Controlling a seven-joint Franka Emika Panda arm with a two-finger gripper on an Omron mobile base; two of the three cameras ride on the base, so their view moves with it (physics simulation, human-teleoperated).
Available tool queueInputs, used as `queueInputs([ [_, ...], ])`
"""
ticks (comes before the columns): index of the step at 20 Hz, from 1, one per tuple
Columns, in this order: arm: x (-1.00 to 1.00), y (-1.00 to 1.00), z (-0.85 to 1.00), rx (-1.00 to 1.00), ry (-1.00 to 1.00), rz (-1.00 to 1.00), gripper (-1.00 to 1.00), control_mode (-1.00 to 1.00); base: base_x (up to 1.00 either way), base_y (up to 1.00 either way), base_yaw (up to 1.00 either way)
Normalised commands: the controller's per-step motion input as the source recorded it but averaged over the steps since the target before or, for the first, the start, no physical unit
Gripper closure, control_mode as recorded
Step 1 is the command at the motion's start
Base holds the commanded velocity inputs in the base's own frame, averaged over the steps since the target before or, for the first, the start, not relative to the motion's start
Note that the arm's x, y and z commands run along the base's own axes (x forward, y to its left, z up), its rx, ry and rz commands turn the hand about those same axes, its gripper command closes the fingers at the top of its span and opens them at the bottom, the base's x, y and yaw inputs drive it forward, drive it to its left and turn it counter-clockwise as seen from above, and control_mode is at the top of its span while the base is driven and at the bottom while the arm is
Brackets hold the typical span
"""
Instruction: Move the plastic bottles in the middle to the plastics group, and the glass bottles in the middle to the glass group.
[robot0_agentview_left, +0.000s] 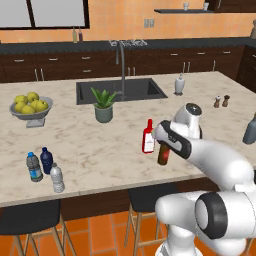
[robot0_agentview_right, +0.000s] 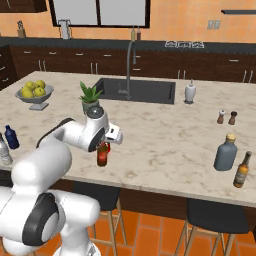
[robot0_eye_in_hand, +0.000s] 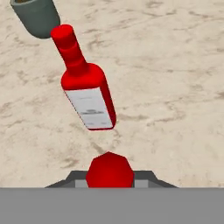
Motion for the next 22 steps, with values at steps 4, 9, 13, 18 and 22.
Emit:
queueInputs([
  [4, 0.00, -0.98, 0.10, 0.00, 0.00, -0.14, 1.00, -1.00, 0.00, 0.00, 0.00],
  [9, 0.00, -1.00, 0.09, 0.00, 0.00, -0.12, 1.00, -1.00, 0.00, 0.00, 0.00],
  [13, 0.00, -1.00, 0.15, 0.00, 0.04, -0.15, 1.00, -1.00, 0.00, 0.00, 0.00],
  [18, 0.00, -1.00, 0.13, 0.00, 0.06, -0.17, 1.00, -1.00, 0.00, 0.00, 0.00],
  [22, 0.00, -1.00, 0.03, 0.00, 0.07, -0.17, 1.00, -1.00, 0.00, 0.00, 0.00],
])
